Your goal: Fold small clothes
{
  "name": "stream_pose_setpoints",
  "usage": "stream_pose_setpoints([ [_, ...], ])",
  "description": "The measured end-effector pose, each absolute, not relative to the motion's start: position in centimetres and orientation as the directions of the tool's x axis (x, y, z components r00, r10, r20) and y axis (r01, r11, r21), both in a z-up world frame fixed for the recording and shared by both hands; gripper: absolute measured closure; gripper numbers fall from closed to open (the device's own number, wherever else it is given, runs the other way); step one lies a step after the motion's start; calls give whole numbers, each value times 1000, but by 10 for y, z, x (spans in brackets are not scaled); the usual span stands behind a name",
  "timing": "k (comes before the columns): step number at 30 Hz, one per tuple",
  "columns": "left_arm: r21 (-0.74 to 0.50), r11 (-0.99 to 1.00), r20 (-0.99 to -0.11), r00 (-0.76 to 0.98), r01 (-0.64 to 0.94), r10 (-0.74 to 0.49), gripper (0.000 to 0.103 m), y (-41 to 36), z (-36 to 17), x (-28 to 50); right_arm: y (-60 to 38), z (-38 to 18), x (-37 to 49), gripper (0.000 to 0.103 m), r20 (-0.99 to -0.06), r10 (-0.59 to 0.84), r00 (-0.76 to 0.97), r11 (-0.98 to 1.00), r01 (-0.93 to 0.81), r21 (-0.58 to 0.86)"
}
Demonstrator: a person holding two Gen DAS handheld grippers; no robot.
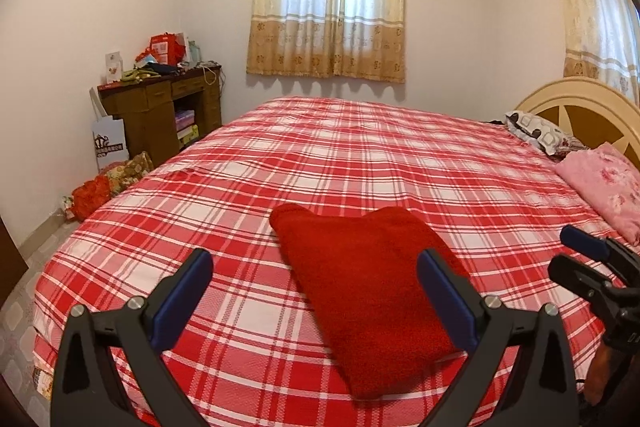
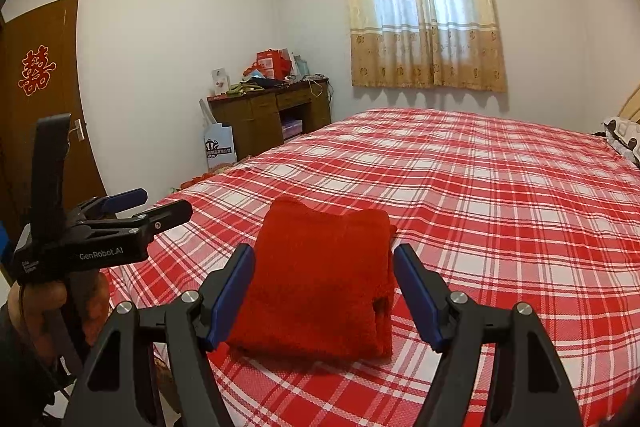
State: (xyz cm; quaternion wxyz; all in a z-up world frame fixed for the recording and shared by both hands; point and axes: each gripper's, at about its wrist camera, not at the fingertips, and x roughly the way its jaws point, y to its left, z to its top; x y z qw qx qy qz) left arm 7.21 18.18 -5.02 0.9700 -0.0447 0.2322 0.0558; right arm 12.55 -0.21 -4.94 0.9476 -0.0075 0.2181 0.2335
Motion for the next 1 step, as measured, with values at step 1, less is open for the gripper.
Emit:
stream_pose_setpoints([
  [1,-58,990,-455,886,-127,87,0,182,-50,72,-2,-50,125,31,-417,439,796,891,-446,87],
])
